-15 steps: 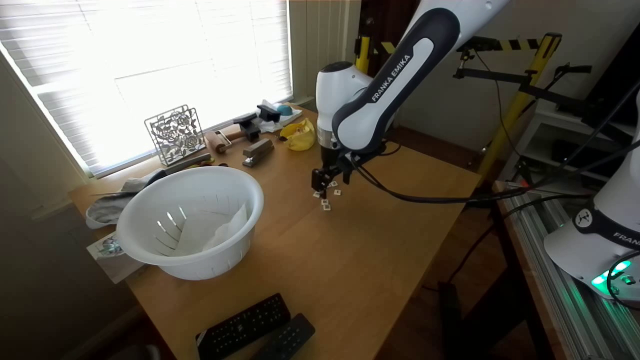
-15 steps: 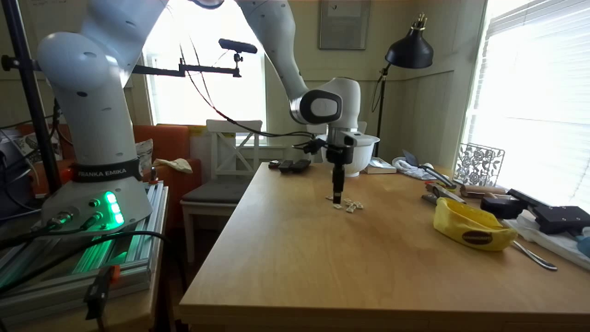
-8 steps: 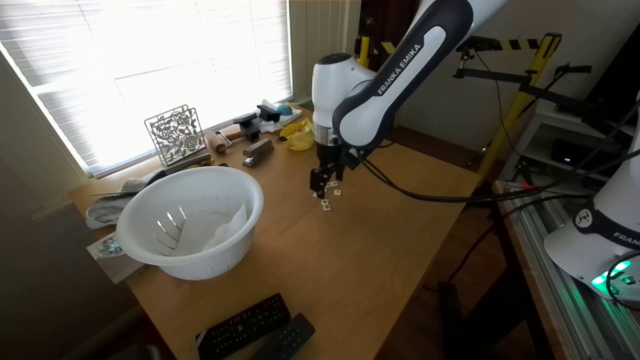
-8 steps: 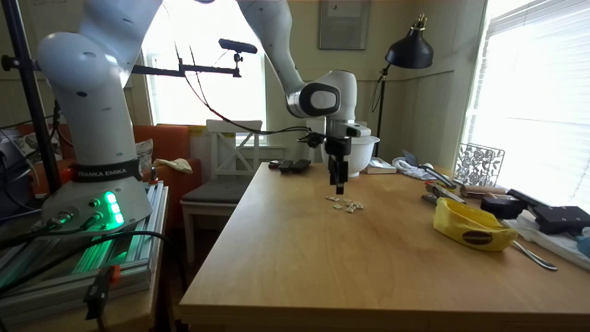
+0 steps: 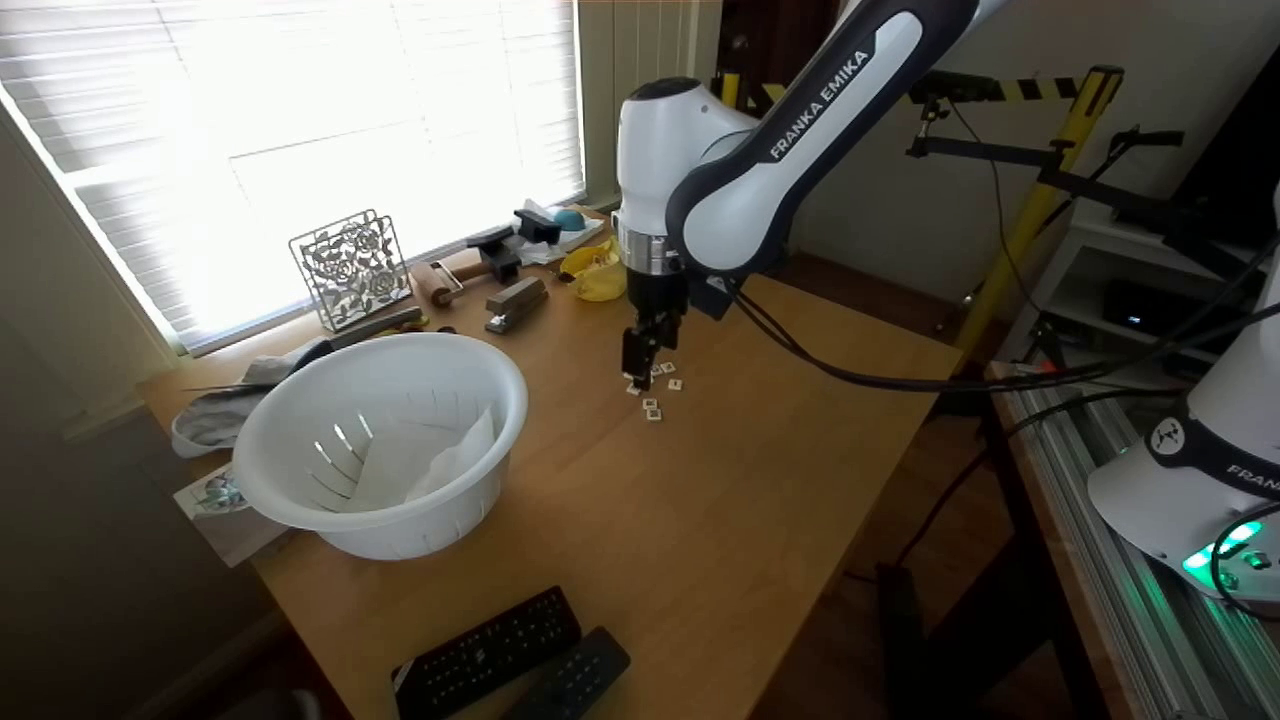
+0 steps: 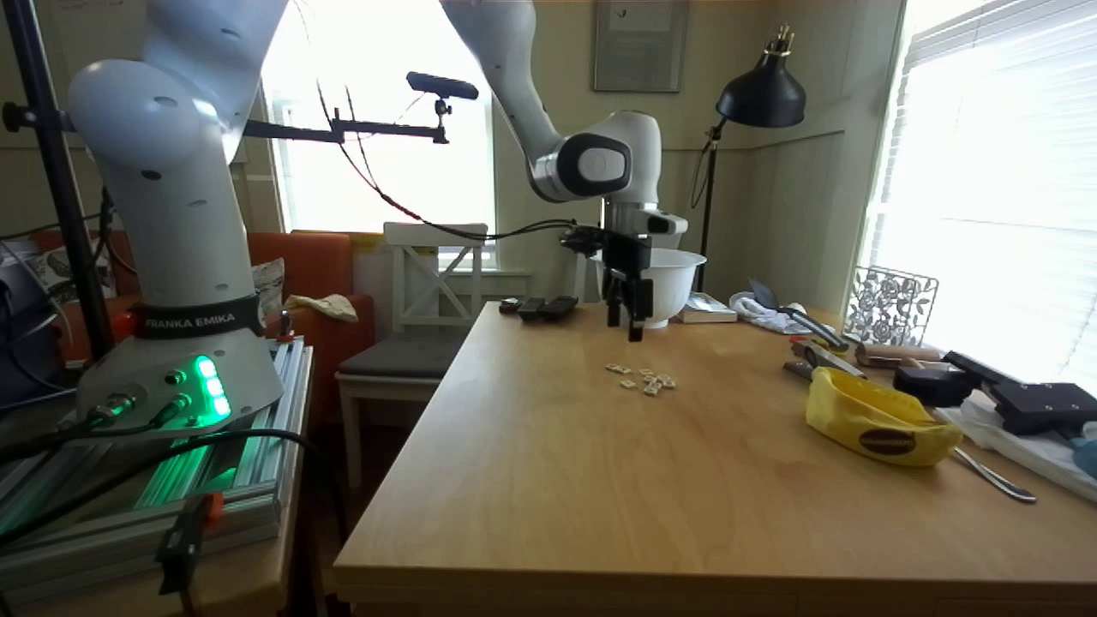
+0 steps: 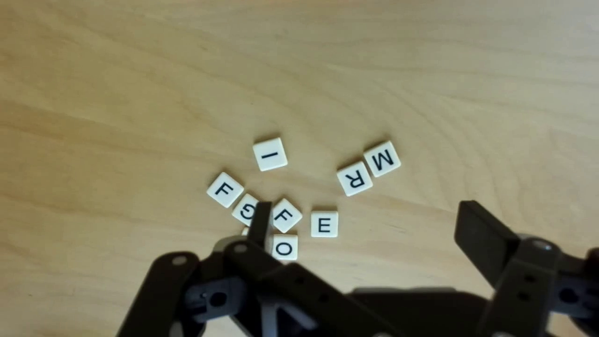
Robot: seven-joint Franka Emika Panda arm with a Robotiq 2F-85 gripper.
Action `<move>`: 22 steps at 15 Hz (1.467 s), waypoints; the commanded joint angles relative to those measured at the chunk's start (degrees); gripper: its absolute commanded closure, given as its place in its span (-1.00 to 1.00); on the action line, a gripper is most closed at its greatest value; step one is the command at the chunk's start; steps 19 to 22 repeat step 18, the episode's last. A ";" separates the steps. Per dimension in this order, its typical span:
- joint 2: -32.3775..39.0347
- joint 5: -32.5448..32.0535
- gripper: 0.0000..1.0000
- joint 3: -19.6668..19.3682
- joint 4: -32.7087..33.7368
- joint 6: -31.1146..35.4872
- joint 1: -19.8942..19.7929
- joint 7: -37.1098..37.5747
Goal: Move two block letters to the left
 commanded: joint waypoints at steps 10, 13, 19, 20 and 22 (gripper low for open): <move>-7.97 -3.42 -1.00 2.28 -4.36 -1.39 -1.28 -7.07; -10.98 -4.32 -1.00 1.64 -6.80 -0.70 -2.32 -9.16; -9.52 -3.33 -1.00 2.28 -5.14 -0.74 -2.97 -8.59; -9.52 -3.33 -1.00 2.28 -5.14 -0.74 -2.97 -8.59; -9.52 -3.33 -1.00 2.28 -5.14 -0.74 -2.97 -8.59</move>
